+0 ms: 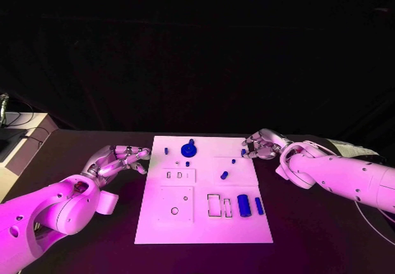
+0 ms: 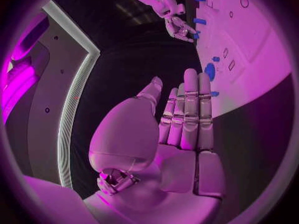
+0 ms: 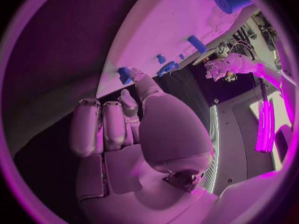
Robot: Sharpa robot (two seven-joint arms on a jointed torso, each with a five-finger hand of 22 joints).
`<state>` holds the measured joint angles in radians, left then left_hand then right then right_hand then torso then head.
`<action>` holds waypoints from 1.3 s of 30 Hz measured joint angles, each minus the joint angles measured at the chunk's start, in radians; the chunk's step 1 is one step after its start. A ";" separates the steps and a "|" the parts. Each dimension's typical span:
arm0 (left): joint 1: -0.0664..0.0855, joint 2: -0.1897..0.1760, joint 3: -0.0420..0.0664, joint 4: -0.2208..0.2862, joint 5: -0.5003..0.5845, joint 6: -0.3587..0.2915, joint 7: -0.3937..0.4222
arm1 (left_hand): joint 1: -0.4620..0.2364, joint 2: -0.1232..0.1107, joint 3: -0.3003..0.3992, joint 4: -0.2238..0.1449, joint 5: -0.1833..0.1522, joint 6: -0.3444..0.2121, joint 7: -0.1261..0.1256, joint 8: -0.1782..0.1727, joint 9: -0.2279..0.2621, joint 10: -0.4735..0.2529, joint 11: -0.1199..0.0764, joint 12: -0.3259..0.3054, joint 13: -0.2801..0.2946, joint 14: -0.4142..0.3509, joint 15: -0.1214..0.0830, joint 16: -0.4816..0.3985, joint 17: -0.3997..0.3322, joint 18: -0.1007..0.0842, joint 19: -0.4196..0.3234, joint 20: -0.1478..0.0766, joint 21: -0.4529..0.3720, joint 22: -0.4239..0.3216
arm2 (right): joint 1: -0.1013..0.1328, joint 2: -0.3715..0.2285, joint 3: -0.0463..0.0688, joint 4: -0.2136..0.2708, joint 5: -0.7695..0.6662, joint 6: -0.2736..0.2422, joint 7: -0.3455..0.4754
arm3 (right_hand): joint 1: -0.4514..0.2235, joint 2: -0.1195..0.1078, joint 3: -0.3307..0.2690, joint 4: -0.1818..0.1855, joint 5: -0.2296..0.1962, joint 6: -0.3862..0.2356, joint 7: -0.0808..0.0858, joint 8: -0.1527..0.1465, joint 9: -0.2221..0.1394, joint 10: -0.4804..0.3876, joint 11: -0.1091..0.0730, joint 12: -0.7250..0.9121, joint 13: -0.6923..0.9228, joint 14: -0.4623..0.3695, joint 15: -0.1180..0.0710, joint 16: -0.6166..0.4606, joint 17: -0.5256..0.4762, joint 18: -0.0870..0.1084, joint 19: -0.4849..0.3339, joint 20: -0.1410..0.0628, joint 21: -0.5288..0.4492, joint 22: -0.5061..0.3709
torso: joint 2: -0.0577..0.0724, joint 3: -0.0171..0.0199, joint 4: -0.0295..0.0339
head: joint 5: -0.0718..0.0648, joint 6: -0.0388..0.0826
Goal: Assemble the parts on the task board
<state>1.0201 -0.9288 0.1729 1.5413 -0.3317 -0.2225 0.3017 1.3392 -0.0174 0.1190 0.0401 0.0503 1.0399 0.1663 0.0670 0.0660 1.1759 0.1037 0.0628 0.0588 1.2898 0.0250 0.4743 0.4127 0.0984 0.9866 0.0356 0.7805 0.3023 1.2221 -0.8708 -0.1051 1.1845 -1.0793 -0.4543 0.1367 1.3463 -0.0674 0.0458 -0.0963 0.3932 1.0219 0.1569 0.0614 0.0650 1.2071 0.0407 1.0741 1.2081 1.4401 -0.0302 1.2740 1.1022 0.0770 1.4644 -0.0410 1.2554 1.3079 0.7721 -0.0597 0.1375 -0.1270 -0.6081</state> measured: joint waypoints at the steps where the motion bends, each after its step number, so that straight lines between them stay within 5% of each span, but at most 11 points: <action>1: 0.000 0.000 0.000 0.000 0.000 0.000 0.000 | 0.000 0.000 0.000 0.000 0.000 0.000 0.000 0.000 0.000 0.000 0.000 0.000 0.000 0.000 0.000 0.000 0.000 0.000 0.000 0.000 0.000 0.000 | 0.000 0.003 0.000 -0.002 0.000 0.001 -0.001 | 0.000 0.000 0.000 0.000 0.000 0.000 0.000 0.000 0.000 0.000 0.000 0.000 0.000 0.000 0.000 0.000 0.000 0.000 0.000 0.000 0.000 0.000 | 0.000 0.0000 0.0001 | 0.001 -0.001; 39: 0.000 0.002 0.000 -0.006 0.000 0.002 -0.002 | 0.000 0.000 0.000 0.000 0.000 0.000 0.000 0.000 0.000 0.000 0.000 0.000 0.000 0.000 0.000 0.000 0.000 0.000 0.000 0.000 0.000 -0.003 | -0.007 0.031 0.000 -0.047 -0.006 0.020 -0.022 | -0.025 0.033 0.025 -0.020 -0.004 0.025 -0.014 0.000 0.000 0.013 -0.002 0.007 0.014 0.004 -0.004 0.000 0.006 0.000 0.000 0.000 0.000 0.000 | 0.000 -0.0005 -0.0004 | 0.007 -0.007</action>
<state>1.0197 -0.9268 0.1728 1.5356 -0.3317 -0.2203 0.3001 1.3392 -0.0174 0.1189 0.0401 0.0504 1.0399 0.1663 0.0670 0.0660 1.1759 0.1037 0.0628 0.0588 1.2898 0.0250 0.4743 0.4128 0.0984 0.9866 0.0356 0.7803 0.2998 1.2155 -0.8401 -0.1049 1.1371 -1.0857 -0.4341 0.1147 1.3215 -0.0344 0.0711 -0.1159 0.3891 1.0473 0.1429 0.0614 0.0650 1.2200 0.0390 1.0808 1.2219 1.4439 -0.0338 1.2739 1.1086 0.0769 1.4644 -0.0409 1.2554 1.3074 0.7721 -0.0602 0.1371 -0.1197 -0.6156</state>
